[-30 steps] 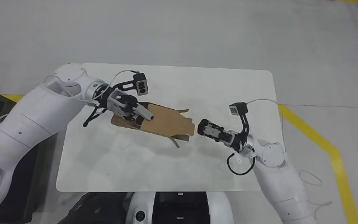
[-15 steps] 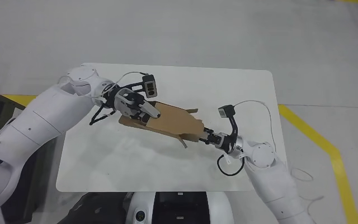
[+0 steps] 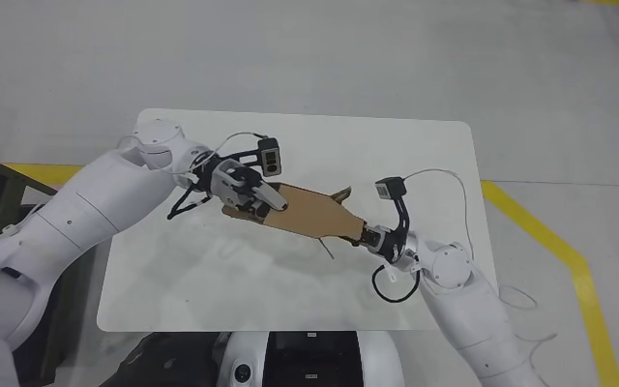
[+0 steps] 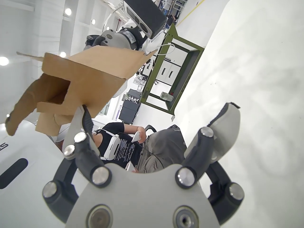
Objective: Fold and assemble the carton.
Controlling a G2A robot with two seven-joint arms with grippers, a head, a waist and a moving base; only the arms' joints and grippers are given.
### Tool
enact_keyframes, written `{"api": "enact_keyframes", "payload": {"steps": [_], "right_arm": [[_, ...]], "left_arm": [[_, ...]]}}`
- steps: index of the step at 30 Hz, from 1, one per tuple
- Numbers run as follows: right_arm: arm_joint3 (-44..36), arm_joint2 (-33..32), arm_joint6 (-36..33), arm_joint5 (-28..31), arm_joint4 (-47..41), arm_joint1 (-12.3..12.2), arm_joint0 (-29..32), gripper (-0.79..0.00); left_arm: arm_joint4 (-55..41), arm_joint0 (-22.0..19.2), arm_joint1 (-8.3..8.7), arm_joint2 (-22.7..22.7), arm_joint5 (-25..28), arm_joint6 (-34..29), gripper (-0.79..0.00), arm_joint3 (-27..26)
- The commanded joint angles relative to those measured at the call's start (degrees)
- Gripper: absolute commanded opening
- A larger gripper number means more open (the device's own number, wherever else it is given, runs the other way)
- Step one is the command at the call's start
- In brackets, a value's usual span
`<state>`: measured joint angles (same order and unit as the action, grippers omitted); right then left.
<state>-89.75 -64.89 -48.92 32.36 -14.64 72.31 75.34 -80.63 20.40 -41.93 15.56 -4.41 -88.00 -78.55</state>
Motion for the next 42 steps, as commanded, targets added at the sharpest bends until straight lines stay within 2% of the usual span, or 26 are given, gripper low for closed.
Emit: {"api": "enact_keyframes", "payload": {"steps": [1, 24, 31, 42], "right_arm": [[-0.35, 0.03, 0.06, -0.11, -0.06, -0.09, 0.18, 0.0], [-0.61, 1.92, 2.74, -3.39, 3.09, -0.51, -0.93, -0.015], [-1.02, 2.19, 3.57, -3.94, 4.12, -0.7, -0.64, -0.031], [-1.37, 3.38, 5.16, -4.01, 5.99, -0.76, -0.99, -0.034]], "left_arm": [[0.25, -0.09, -0.14, -0.29, 0.11, 0.0, -0.785, 0.25], [3.37, -2.2, -1.13, -3.45, 1.83, 0.0, -0.785, 0.83], [2.53, -2.58, -1.04, -3.43, 3.95, 0.0, -0.785, 1.9], [3.23, -1.96, -0.32, -2.16, 11.02, 0.0, -0.785, 2.36]]}}
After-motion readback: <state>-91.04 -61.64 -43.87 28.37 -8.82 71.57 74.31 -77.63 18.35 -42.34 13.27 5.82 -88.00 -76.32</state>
